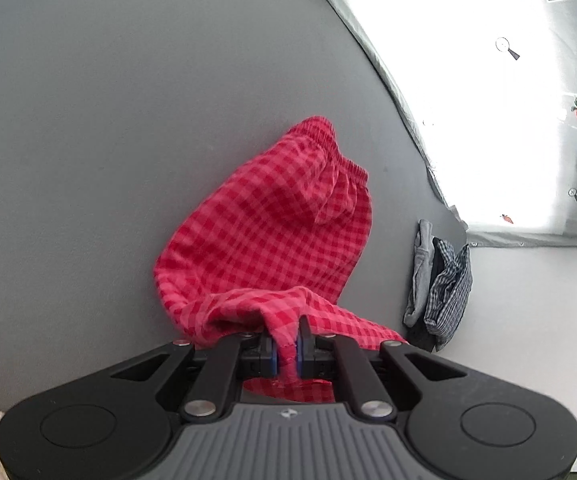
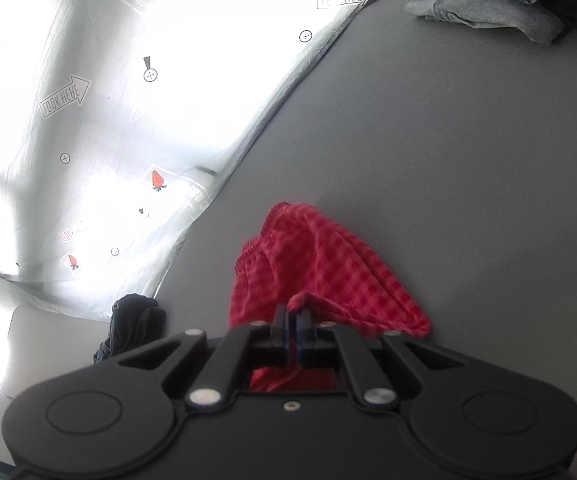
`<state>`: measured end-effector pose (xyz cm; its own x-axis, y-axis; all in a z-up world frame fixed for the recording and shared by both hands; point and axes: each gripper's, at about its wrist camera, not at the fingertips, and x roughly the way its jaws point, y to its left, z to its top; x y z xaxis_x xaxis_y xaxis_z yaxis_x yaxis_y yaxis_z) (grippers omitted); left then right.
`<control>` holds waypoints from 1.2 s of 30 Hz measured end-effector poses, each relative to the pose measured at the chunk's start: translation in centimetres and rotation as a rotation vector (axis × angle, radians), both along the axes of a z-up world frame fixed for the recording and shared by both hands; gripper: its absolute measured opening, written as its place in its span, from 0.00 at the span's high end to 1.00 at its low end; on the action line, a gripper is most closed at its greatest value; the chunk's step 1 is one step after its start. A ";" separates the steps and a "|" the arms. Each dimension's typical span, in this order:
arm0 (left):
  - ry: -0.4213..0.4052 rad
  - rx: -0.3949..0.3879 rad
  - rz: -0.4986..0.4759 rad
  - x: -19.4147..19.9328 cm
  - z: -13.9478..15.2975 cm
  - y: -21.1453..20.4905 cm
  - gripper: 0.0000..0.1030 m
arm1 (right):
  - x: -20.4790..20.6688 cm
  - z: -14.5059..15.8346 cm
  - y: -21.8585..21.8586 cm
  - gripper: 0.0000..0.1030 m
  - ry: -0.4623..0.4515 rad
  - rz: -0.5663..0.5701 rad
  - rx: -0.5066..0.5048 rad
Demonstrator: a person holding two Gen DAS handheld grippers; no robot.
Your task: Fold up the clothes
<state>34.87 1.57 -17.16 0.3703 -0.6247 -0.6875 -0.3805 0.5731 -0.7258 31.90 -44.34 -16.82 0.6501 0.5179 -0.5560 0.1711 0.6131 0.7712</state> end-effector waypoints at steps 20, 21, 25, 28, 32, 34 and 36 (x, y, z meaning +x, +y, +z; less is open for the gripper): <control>-0.178 0.424 -0.027 14.9 -0.7 -1.0 0.47 | 17.2 -1.3 1.1 0.65 -0.065 0.087 -0.302; -0.203 0.482 -0.087 14.4 -0.7 -2.4 0.45 | 16.6 -1.3 2.0 0.65 -0.077 0.135 -0.355; -0.289 0.682 -0.274 12.6 -1.6 -7.8 0.28 | 14.0 -2.2 4.7 0.66 -0.108 0.294 -0.462; -0.338 0.760 -0.326 12.1 -3.0 -9.8 0.26 | 13.0 -3.2 5.8 0.66 -0.079 0.326 -0.452; -0.399 0.830 -0.407 11.6 -4.4 -10.9 0.27 | 12.1 -3.7 6.5 0.66 -0.074 0.339 -0.476; -0.447 0.860 -0.435 11.5 -4.4 -10.8 0.64 | 11.9 -3.8 6.5 0.66 -0.072 0.341 -0.487; -0.487 0.886 -0.420 11.2 -3.9 -10.3 1.00 | 11.8 -3.8 6.3 0.66 -0.071 0.340 -0.493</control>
